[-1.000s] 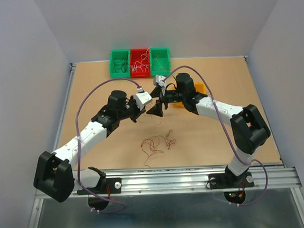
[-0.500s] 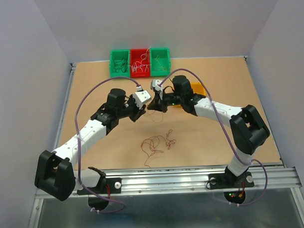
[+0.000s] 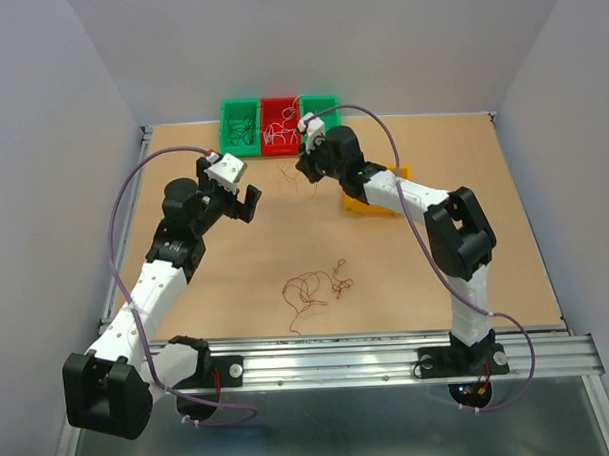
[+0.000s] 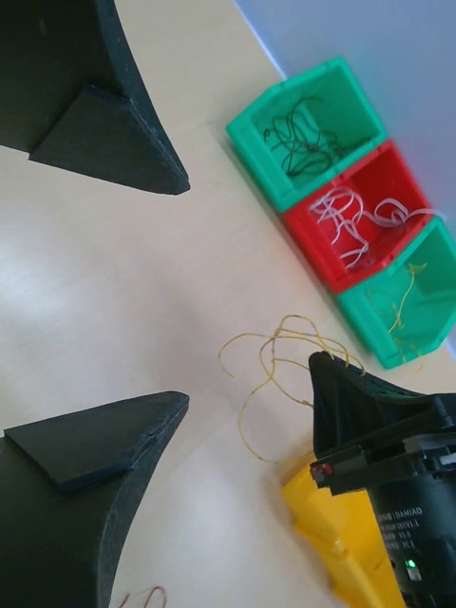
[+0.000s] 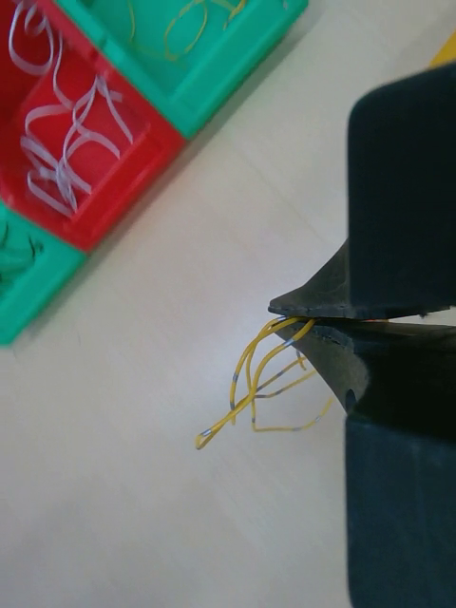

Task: Untangle the cables

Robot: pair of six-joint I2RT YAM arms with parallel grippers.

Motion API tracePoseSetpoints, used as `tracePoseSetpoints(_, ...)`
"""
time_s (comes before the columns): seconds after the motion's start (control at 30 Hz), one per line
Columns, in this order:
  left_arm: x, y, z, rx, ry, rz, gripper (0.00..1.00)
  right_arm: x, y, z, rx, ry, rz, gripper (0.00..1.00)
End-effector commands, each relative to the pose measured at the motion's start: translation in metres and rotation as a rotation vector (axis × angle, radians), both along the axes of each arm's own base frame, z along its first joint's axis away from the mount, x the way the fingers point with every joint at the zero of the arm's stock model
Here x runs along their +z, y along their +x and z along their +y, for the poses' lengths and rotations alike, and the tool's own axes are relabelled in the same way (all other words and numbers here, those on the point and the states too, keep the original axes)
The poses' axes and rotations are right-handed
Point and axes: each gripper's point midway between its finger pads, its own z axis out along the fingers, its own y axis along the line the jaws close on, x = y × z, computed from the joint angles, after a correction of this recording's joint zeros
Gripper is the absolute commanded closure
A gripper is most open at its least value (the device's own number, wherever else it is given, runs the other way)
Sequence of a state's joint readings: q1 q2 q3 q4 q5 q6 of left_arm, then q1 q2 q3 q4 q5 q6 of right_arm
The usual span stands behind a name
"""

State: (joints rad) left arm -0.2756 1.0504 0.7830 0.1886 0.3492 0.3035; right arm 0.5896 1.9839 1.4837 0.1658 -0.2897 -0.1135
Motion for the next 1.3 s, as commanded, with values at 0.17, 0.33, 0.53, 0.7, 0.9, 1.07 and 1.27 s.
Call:
tracePoseSetpoints(0.17, 0.034, 0.004, 0.021, 0.09, -0.096, -0.144, 0.03, 0.053, 0.15, -0.07, -0.739, 0.139, -0.168, 0.99)
tracePoseSetpoints(0.33, 0.026, 0.009, 0.02, 0.09, -0.092, -0.122, 0.03, 0.082, 0.192, -0.099, -0.951, 0.198, -0.296, 1.0)
tracePoseSetpoints(0.53, 0.022, 0.013, 0.019, 0.087, -0.085, -0.107, 0.04, 0.081, 0.208, -0.121, -1.087, 0.255, -0.471, 1.0)
tracePoseSetpoints(0.7, 0.022, 0.013, 0.019, 0.085, -0.086, -0.109, 0.03, 0.066, 0.217, -0.122, -1.095, 0.281, -0.523, 0.99)
tracePoseSetpoints(0.9, 0.02, 0.013, 0.019, 0.083, -0.083, -0.105, 0.04, 0.047, 0.225, -0.117, -1.076, 0.273, -0.547, 0.86)
tracePoseSetpoints(1.07, 0.02, 0.013, 0.017, 0.076, -0.083, -0.1, 0.04, 0.051, 0.222, -0.117, -1.067, 0.273, -0.555, 0.49)
tracePoseSetpoints(1.27, 0.018, 0.013, 0.016, 0.07, -0.077, -0.092, 0.04, 0.059, 0.209, -0.11, -0.991, 0.235, -0.435, 0.38)
